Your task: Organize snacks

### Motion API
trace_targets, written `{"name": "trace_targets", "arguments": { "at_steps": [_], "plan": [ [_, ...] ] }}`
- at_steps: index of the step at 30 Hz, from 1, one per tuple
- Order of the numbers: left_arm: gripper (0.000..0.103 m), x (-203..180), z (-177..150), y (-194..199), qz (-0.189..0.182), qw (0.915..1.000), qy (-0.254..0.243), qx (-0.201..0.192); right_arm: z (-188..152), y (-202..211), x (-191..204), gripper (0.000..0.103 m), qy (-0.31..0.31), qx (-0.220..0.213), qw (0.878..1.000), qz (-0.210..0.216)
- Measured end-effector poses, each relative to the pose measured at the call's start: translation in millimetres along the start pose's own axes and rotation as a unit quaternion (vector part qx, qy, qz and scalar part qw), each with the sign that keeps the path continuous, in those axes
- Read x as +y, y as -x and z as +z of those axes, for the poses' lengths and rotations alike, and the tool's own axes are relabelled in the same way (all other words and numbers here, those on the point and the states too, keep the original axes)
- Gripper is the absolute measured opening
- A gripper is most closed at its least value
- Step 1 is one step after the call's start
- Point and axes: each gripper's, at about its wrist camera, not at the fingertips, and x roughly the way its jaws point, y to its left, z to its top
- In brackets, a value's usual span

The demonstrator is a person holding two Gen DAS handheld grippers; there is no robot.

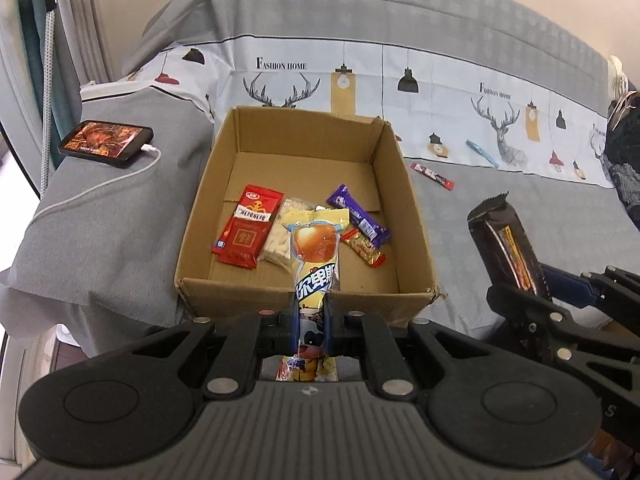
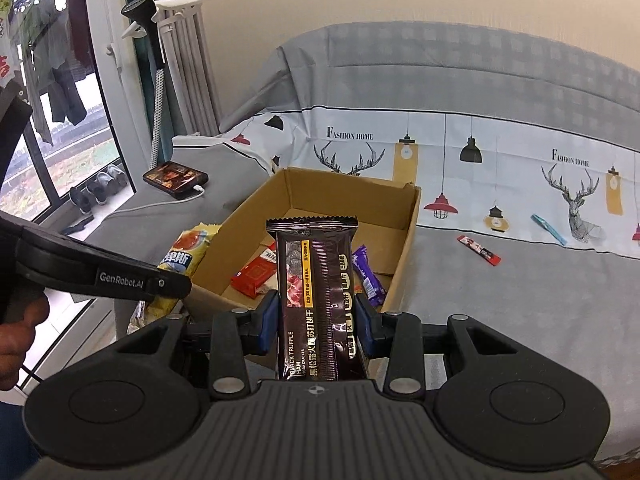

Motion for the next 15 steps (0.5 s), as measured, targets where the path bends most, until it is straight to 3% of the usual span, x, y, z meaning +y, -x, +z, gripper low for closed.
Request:
{"name": "trace_targets", "arguments": {
  "at_steps": [15],
  "plan": [
    [0.012,1.3,-0.9,-6.5,-0.006,1.0000,0.005,0.005,0.4,-4.8,0.9,0.041,-0.002,0.011,1.000,-0.001]
  ]
}}
